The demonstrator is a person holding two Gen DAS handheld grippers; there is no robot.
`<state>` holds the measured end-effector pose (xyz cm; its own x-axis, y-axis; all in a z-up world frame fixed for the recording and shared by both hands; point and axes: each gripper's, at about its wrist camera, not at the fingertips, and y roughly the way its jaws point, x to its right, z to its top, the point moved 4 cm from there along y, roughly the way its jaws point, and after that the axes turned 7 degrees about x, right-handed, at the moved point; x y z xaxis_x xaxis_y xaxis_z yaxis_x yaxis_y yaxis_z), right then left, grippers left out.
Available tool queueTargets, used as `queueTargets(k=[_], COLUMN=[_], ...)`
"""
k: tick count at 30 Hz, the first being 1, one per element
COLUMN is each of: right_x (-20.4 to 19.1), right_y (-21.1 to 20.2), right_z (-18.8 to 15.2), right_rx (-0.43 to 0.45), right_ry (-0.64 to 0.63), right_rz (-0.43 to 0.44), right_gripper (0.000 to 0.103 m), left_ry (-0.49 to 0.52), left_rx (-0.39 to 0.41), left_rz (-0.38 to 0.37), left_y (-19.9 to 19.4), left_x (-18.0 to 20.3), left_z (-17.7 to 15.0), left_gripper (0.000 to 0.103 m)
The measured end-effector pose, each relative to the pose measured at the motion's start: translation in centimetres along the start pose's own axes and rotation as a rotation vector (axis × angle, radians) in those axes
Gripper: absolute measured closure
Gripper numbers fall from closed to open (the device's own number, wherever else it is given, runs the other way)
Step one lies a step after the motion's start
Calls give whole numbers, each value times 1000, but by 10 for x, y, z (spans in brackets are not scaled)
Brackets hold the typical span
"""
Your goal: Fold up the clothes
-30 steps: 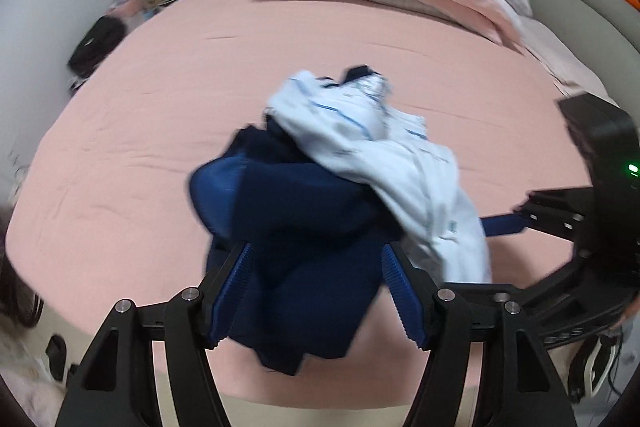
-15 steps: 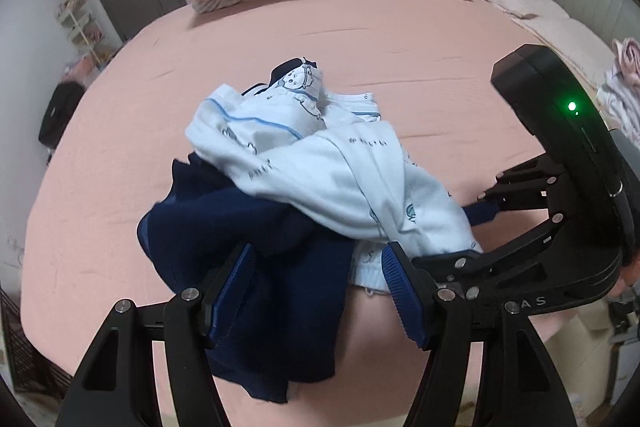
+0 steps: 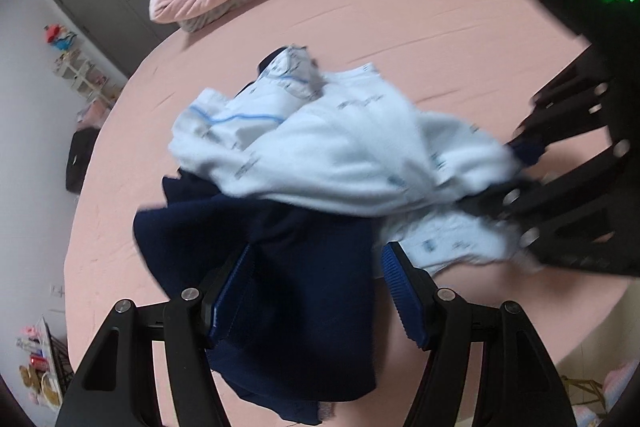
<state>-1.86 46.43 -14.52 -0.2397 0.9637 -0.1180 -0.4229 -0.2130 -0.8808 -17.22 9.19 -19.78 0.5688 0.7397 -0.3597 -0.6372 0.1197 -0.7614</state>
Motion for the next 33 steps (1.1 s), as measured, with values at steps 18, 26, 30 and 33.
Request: queueTargets(k=[18, 26, 30, 33], right_x=[57, 120, 125, 113], right_y=[-1, -2, 0, 5], right_z=[-10, -23, -18, -5], right_rx=[-47, -95, -102, -103], right_ry=[-46, 95, 114, 101], right_rz=[-258, -305, -306, -312], right_gripper=[88, 88, 88, 88], left_ry=[-277, -483, -463, -418], left_rx=[-103, -192, -198, -195], left_rz=[164, 156, 176, 193], left_y=[19, 33, 35, 33], left_x=[-60, -103, -101, -95], left_z=[-21, -58, -60, -58], left_gripper=[56, 60, 59, 59])
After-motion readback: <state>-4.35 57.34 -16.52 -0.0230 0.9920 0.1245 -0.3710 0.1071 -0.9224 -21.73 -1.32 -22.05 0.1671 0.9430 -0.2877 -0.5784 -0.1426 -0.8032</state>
